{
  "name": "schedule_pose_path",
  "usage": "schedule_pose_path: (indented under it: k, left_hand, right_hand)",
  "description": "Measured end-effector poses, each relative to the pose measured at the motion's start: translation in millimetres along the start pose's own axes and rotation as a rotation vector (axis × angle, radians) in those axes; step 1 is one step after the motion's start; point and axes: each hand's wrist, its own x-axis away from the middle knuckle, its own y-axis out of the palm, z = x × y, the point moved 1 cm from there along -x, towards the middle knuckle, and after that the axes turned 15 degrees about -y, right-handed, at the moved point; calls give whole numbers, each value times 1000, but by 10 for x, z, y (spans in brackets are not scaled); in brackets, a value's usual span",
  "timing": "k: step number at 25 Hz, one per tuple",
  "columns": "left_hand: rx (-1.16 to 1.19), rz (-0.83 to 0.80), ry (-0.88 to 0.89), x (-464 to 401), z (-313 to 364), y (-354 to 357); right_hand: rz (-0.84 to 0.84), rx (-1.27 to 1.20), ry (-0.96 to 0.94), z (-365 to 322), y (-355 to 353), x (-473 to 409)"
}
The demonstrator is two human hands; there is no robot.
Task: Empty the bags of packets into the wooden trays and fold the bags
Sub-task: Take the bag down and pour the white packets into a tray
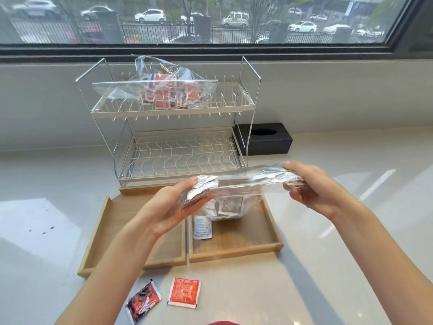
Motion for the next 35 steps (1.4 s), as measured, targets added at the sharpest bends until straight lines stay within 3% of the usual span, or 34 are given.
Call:
schedule_pose_path:
  k: [6, 9, 15, 18, 21, 25, 29, 32, 35]
  left_hand:
    - [-196, 108, -39, 3, 49, -134]
    - [-228, 103, -20, 39, 104, -166]
    - [-361, 180, 109, 102, 313, -224]
    - [-334, 133, 166, 126, 411, -210]
    - [-263, -30, 219, 177, 480, -193]
    - [-356, -47, 255, 160, 444, -206]
    - [-431, 197, 423, 106, 443, -228]
    - [-533, 406, 534, 44, 470, -278]
    - [-656, 510, 632, 49, 497, -273]
  right_hand:
    - [-249, 124, 91, -45, -55, -12]
    - [-260, 20, 44, -93, -119, -53]
    - [-494, 114, -96, -260, -196, -101]
    - [-477, 127, -185, -329, -213, -135]
    - [-451, 158, -279, -346, -190, -134]
    - [-263, 388, -375, -254, -135, -218]
    - [-135, 563, -476, -248, -135, -308]
    - [-59, 569, -566, -248, -118, -352]
    - [-74, 527, -620, -282, -117, -347]
